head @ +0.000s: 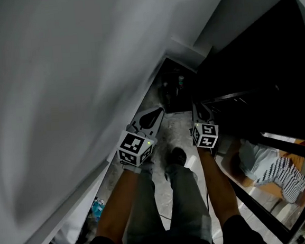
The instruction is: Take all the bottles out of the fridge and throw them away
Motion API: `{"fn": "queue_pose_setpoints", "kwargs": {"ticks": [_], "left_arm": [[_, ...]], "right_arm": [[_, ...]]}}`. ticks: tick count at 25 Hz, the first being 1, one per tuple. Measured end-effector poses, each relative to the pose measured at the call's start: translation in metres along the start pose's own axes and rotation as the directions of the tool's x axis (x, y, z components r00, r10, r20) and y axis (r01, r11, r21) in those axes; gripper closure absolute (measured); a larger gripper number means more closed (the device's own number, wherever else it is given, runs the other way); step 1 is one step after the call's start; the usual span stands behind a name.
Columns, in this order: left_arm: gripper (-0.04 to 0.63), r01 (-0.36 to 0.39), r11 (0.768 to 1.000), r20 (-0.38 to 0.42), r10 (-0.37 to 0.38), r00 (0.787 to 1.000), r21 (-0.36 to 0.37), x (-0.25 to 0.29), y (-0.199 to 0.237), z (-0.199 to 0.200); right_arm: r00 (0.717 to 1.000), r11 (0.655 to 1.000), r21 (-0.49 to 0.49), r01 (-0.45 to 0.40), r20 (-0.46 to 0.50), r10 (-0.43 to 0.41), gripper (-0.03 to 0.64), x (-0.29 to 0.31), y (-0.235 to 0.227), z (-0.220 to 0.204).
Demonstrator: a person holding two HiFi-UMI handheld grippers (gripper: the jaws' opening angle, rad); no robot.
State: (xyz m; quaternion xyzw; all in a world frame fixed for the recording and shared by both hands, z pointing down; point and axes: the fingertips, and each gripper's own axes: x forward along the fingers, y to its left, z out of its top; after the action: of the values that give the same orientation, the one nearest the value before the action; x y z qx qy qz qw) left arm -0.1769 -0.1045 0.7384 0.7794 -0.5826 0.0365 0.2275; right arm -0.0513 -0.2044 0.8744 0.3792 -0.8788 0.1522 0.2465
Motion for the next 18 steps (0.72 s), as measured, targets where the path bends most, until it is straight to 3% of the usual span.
{"fn": "queue_pose_setpoints", "kwargs": {"ticks": [8, 18], "left_arm": [[0.589, 0.094, 0.995, -0.024, -0.093, 0.995, 0.033, -0.049, -0.051, 0.101], [0.589, 0.219, 0.974, 0.015, -0.22, 0.975, 0.064, -0.101, -0.128, 0.214]], "right_arm": [[0.995, 0.998, 0.042, 0.043, 0.092, -0.046, 0.607, -0.123, 0.038, 0.125], [0.975, 0.997, 0.067, 0.043, 0.216, -0.056, 0.609, -0.268, 0.08, 0.258]]}}
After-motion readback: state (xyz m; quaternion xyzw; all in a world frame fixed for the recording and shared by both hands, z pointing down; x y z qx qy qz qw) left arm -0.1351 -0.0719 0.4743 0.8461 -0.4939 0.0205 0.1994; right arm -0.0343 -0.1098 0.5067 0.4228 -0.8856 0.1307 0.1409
